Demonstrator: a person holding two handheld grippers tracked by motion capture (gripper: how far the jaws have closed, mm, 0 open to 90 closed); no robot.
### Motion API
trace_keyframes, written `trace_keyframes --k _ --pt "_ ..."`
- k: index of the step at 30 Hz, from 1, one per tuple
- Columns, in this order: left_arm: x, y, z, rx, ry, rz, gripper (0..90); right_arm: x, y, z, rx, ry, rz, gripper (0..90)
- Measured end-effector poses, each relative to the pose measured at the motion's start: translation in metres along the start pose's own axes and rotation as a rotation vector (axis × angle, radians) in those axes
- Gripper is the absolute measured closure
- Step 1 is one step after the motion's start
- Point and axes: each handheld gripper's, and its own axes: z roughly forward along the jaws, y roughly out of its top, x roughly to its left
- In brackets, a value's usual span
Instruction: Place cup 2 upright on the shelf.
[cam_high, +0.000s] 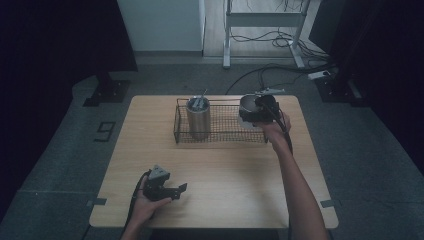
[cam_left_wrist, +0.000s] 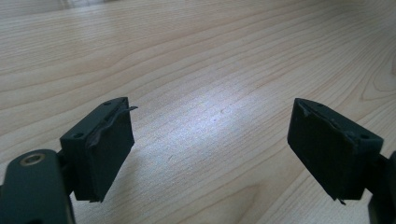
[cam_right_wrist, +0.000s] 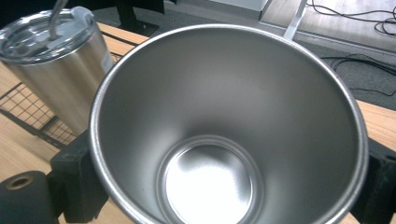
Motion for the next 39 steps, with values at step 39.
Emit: trace_keyframes --k 39 --pt "-0.006 -0.001 0.006 0.028 -0.016 0.019 14.7 -0.013 0.013 0.049 0.042 -0.008 0.032 7.5"
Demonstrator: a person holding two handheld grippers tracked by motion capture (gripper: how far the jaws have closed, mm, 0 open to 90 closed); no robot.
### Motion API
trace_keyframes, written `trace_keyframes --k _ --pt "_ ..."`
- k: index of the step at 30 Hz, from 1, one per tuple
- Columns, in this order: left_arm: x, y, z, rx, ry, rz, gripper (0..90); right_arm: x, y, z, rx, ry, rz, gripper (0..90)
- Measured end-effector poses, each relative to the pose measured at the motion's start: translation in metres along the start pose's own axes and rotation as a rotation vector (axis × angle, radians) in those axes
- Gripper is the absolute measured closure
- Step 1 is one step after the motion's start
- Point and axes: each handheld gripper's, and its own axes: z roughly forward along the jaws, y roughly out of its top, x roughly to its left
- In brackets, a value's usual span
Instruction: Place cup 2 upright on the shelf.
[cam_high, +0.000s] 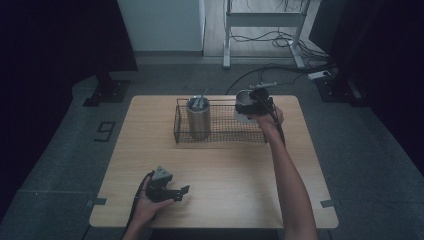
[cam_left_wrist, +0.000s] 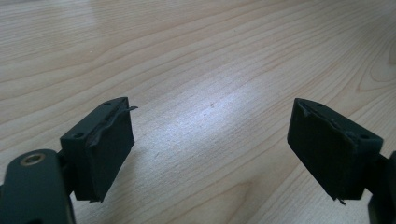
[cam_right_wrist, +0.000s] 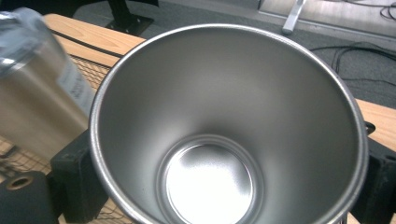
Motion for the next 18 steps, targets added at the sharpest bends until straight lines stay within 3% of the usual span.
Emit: trace_keyframes --k 18 --pt "0.001 -0.001 0.001 0.005 0.004 0.0 14.7 -0.006 0.006 0.021 0.017 -0.01 0.013 7.4"
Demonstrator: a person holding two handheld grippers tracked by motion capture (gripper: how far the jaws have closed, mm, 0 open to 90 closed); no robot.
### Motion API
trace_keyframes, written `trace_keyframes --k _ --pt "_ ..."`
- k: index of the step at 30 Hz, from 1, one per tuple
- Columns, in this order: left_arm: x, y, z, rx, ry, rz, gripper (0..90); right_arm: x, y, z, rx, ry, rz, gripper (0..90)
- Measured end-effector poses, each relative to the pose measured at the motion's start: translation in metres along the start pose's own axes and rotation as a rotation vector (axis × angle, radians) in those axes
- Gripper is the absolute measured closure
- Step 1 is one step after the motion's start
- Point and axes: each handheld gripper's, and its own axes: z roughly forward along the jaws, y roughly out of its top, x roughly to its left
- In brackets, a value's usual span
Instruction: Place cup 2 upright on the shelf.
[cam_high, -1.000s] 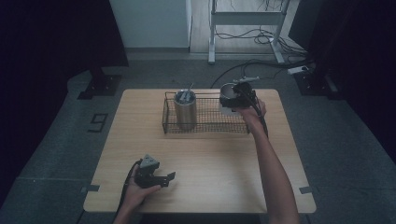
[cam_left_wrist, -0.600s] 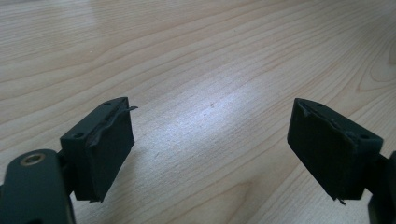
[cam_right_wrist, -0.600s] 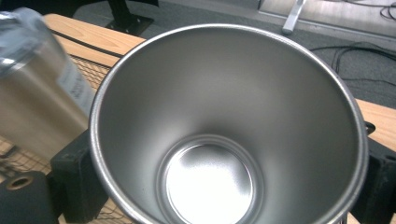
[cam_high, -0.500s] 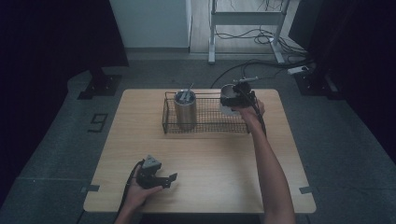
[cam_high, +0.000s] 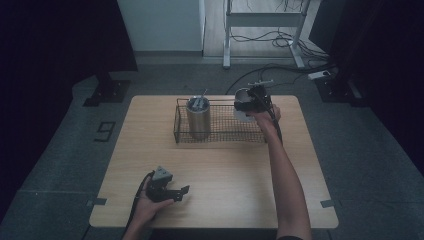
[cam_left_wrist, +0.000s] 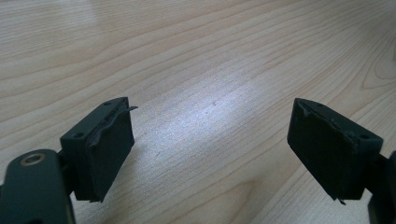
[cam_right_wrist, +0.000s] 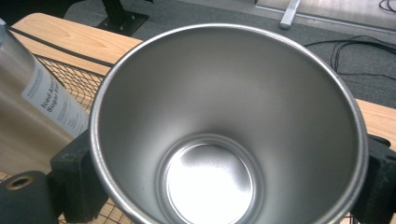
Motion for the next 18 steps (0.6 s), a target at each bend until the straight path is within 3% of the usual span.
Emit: trace_keyframes --k 18 --pt "-0.001 -0.001 0.002 0.007 -0.003 0.009 14.7 -0.001 -0.008 0.021 0.047 0.009 0.003 7.4"
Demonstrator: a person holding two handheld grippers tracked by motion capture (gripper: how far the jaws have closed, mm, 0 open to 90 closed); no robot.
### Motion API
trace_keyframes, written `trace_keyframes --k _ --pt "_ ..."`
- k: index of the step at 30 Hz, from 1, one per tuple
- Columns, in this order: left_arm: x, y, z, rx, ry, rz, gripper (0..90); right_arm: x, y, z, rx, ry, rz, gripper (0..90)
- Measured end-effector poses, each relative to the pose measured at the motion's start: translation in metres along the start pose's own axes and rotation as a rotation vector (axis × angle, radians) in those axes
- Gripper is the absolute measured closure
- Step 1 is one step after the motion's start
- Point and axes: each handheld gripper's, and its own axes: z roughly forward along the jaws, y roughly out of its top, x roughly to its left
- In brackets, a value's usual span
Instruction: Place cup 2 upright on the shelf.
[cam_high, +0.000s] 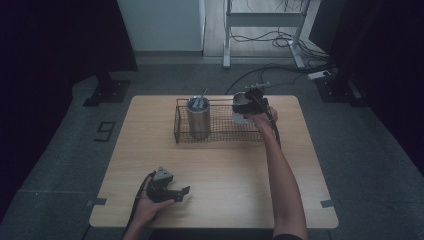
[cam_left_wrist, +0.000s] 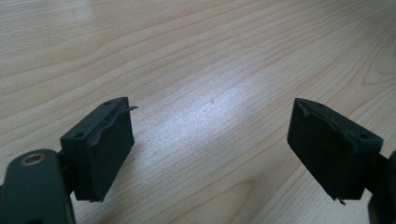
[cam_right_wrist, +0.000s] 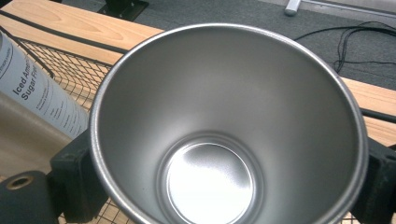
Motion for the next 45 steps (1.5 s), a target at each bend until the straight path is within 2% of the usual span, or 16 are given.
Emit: trace_keyframes --k 17,23,28,37,45 --pt "-0.002 -0.001 0.003 0.011 -0.004 0.004 14.8 -0.001 -0.014 0.007 0.034 0.002 -0.004 7.4" --pt "-0.002 -0.001 0.004 0.014 -0.003 0.006 14.8 -0.001 -0.016 0.011 0.061 -0.017 -0.02 7.4" --pt "-0.002 -0.001 0.004 0.016 -0.003 0.007 14.8 0.0 -0.019 0.015 0.08 -0.012 -0.021 7.4" --pt "-0.003 -0.001 0.006 0.022 -0.007 0.01 14.9 -0.003 -0.028 0.02 0.103 -0.012 -0.014 7.4" --pt "-0.004 -0.001 0.006 0.025 -0.007 0.013 14.8 -0.01 -0.034 0.022 0.113 -0.007 0.014 7.4"
